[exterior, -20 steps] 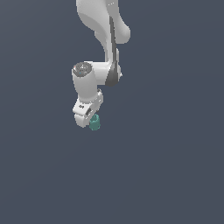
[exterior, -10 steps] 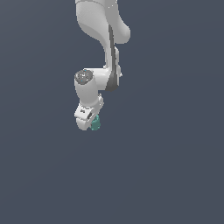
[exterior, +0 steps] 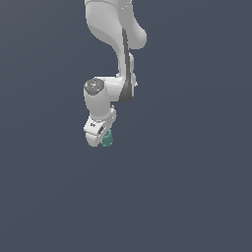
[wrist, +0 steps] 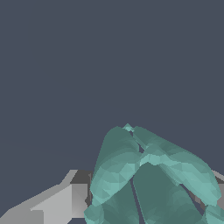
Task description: Pick up the object and move it to a goal position.
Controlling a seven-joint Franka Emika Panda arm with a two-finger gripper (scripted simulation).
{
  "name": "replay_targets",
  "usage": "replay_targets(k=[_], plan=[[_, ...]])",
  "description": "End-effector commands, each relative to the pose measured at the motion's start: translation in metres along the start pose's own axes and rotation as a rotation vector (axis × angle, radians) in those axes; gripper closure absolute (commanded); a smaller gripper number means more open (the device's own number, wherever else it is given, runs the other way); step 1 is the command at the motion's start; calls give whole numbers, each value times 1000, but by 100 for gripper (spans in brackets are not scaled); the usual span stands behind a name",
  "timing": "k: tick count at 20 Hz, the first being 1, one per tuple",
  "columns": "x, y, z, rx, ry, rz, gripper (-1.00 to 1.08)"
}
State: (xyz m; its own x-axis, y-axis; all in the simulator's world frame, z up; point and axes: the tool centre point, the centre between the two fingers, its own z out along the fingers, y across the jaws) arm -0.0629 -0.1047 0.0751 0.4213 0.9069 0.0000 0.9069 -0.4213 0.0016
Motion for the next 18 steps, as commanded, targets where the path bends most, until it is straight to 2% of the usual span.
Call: replay_targets(k=[1,9,18], plan=[[0,0,0,0,0,0,108],[8,9,-18,0,1,0,108],[31,37,-69,1,1,-1,108]])
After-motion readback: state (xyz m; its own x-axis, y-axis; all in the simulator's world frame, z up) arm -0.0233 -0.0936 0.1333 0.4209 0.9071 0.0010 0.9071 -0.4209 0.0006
